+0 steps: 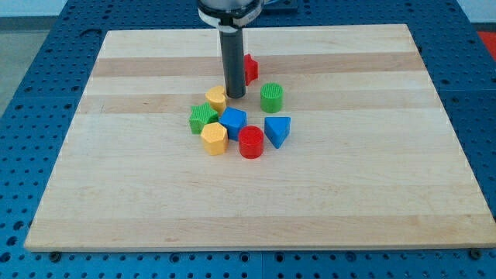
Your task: Push the green circle into the red star
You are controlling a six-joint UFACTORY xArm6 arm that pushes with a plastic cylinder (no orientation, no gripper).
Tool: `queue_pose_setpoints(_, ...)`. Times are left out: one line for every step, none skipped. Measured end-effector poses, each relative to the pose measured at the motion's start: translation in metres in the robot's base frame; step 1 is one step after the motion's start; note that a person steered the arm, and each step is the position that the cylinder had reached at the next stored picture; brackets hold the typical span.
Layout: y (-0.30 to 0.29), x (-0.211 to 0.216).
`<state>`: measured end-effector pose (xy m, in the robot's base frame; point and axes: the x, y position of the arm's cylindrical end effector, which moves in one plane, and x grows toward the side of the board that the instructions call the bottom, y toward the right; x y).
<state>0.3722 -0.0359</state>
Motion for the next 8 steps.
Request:
queue_pose_setpoints(0.012,0.015)
queue_pose_setpoints(0.023,0.035)
queue_pose_setpoints(0.053,0.049)
queue_pose_setpoints(0.105,0.042)
queue_pose_setpoints(0.111,0.022)
queue_pose_setpoints(0.069,0.011)
queue_pose_setpoints(0.062,0.011)
queue_pose_setpoints(0.091,0.020)
